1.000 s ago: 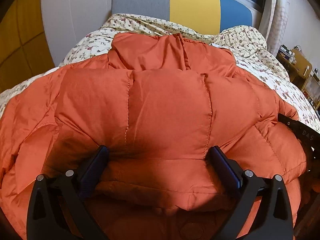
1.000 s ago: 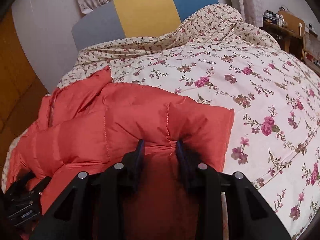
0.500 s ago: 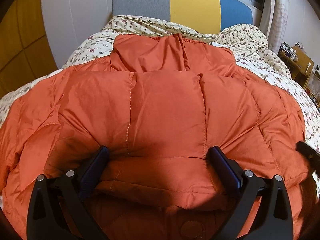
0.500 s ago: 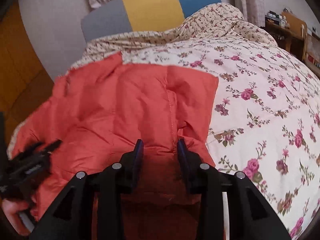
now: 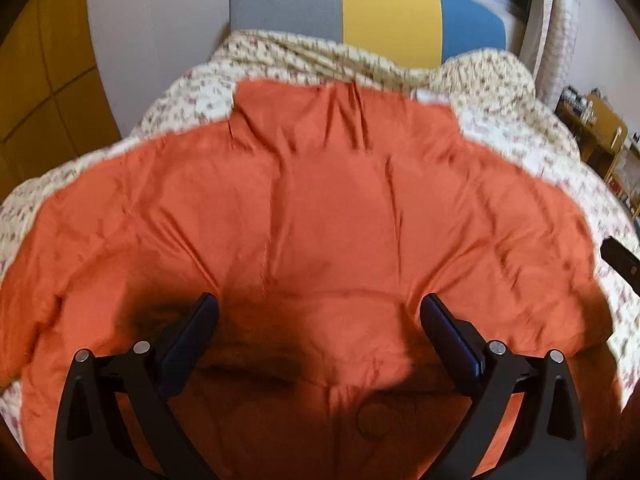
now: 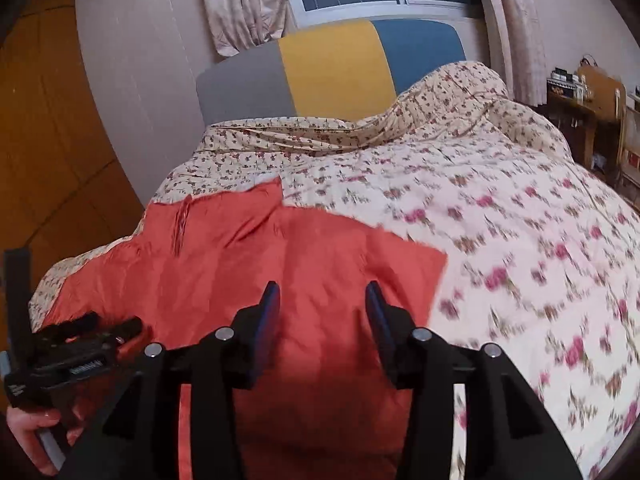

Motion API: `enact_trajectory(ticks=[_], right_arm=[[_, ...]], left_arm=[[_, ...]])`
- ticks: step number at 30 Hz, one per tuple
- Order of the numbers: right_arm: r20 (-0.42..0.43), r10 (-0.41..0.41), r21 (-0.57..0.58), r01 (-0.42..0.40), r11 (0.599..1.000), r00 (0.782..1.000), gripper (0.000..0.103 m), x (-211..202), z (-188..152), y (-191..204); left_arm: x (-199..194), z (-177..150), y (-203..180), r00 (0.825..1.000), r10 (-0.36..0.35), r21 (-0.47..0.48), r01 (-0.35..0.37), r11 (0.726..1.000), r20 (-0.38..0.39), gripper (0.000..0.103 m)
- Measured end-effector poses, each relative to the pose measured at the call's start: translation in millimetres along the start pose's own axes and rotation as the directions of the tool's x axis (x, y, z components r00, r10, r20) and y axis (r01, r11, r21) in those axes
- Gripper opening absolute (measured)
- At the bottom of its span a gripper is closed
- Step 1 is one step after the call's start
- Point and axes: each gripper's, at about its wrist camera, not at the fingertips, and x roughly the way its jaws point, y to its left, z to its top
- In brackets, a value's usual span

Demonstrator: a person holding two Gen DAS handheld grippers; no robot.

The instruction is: Fold large clothes

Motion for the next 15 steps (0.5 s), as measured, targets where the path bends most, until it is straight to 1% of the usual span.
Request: enact_trajectory(ticks=[1,3,5,7,12,15], right_arm=[[-0.014,-0.003,0.007,0.003,1.000,1.000,0.045,11,4,2],[-0.033,-0.015,0.019,0.015,1.000,0.999,0.045,29,6,4],[-0.054,-0.027,0.026,0.028,0.999,0.998,0.045,43,4,4],[-0.076,-0.037,0.030,0.039,0.999,0.996,0.044,55,-3,1],[-0.120,-0.047,0.043,0.052,0.998,0.992,0.044,73,-13,-6],[-0.126,-0.058,0.035,0.062,0.997,0.990,0.044,79,-16,-6]], left_arm=[[-3,7,4,1.000,0.017,-0.021,-0.017,1.000,0.022,0.100],[-1,18,9,0.999,0.038,-0.048,-0.036,0.998,0.035,0.100],[12,27,15,0.997,0.071,-0.072,-0.070,0.995,0.015,0.100],[28,29,20,0.996,0.087,-0.071,-0.087,0.994,-0.008,0.100],[44,18,20,0.997,0.072,-0.056,-0.071,0.996,0.013,0.100],[47,17,23,0.998,0.056,-0.074,-0.055,0.996,0.012,0.100]])
